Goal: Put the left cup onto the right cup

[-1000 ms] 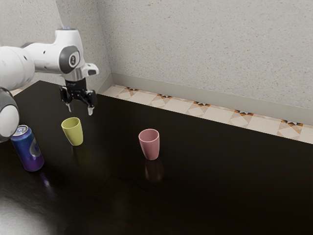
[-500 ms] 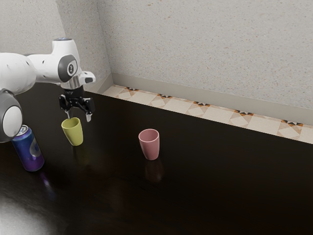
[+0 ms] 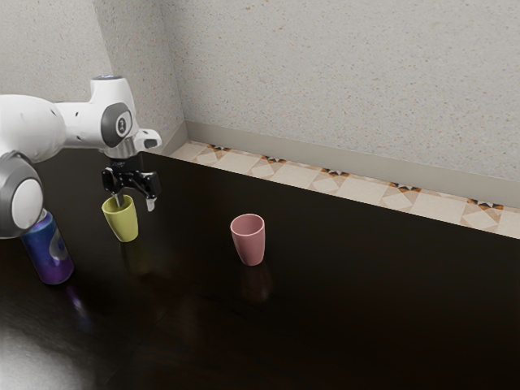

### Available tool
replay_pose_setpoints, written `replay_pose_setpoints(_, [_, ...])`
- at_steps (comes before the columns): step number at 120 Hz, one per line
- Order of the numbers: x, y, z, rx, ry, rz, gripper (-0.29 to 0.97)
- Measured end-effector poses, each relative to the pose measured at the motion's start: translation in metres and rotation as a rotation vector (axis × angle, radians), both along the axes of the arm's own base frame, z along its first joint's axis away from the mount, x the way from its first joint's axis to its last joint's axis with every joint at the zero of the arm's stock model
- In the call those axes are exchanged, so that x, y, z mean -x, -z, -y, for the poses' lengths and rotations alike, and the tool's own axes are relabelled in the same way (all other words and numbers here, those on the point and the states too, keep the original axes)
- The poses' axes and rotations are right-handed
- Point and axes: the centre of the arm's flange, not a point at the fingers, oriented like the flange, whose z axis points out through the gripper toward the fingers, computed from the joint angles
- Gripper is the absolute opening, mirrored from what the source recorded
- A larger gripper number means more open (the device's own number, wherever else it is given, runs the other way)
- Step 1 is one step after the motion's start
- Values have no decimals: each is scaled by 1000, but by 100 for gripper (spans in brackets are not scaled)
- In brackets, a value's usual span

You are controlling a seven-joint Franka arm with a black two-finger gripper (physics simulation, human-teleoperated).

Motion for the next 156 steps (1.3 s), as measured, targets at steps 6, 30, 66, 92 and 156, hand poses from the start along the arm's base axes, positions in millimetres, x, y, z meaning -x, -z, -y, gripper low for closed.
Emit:
replay_pose_setpoints(6, [1,0,-1,1,-1,1,65])
replay_pose_setpoints(30, [1,7,-3,11,-9,-4,58])
replay_pose_setpoints(66, [2,10,-7,12,-12,-6,40])
replay_pose_setpoints(92, [3,9,-10,9,-14,-5,31])
replay_pose_setpoints(156, [4,9,-12,5,-16,-7,3])
